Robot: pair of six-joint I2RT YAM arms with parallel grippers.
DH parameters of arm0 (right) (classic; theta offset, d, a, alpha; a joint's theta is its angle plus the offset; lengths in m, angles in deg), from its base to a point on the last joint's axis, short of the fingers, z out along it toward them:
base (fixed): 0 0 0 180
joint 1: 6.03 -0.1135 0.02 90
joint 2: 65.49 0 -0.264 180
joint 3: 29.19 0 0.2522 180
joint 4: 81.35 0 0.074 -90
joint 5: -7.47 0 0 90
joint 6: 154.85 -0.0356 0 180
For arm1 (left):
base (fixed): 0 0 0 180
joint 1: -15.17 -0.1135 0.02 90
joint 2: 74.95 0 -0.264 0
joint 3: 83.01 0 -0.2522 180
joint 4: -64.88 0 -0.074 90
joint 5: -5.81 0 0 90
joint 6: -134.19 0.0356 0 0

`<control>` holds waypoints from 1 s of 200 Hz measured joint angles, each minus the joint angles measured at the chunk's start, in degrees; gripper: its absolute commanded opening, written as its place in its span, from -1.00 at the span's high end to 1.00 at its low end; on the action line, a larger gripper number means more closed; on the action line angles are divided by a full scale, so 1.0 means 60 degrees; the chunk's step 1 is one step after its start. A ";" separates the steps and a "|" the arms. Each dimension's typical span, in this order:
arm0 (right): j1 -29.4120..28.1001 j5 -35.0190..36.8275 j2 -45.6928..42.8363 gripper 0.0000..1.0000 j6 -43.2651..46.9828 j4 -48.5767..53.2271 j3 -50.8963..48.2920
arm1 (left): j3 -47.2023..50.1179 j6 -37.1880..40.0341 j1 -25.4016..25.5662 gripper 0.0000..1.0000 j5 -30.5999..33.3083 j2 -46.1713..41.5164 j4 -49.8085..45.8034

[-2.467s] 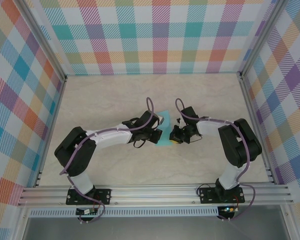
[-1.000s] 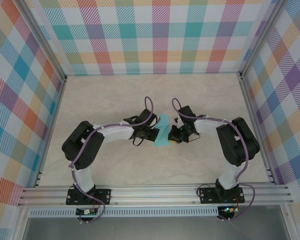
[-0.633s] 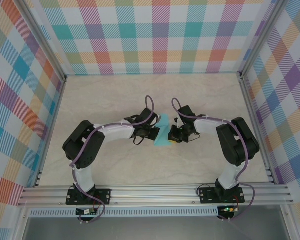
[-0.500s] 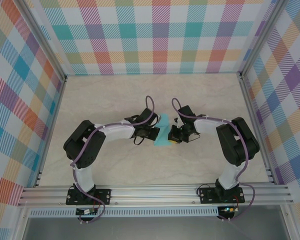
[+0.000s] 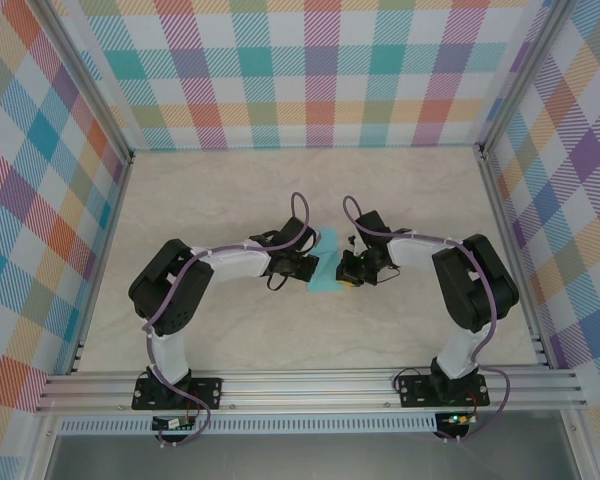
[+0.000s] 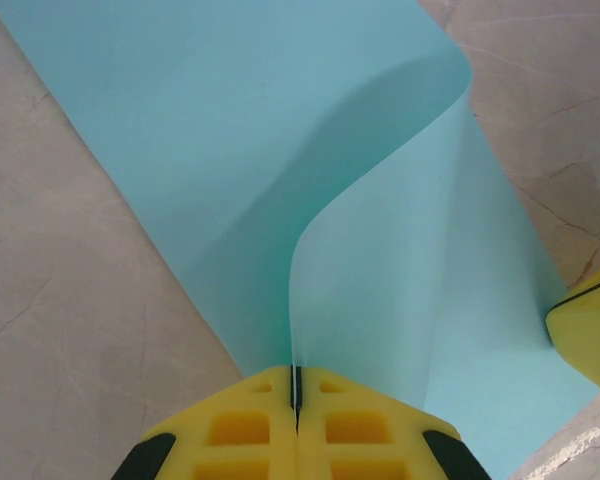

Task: Fold a paper plane with a square sheet of paper (fold left side to right side)
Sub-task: Fold the triangle a second time at the center of the table.

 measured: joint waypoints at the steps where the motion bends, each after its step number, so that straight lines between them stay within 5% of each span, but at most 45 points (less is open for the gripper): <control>1: 0.0000 0.0000 0.0000 0.82 0.0000 0.0000 0.0000 | 0.0000 0.0000 0.0000 1.00 0.0000 0.0000 0.0000; 146: -0.0015 -0.0004 -0.0025 0.78 -0.0004 -0.0004 0.0007 | -0.0036 0.0040 0.0000 1.00 -0.0036 0.0178 0.0011; 200: 0.0146 -0.0688 -0.0674 0.98 -0.0339 -0.0452 -0.0047 | -0.0055 0.0044 0.0000 1.00 -0.0058 0.0182 -0.0015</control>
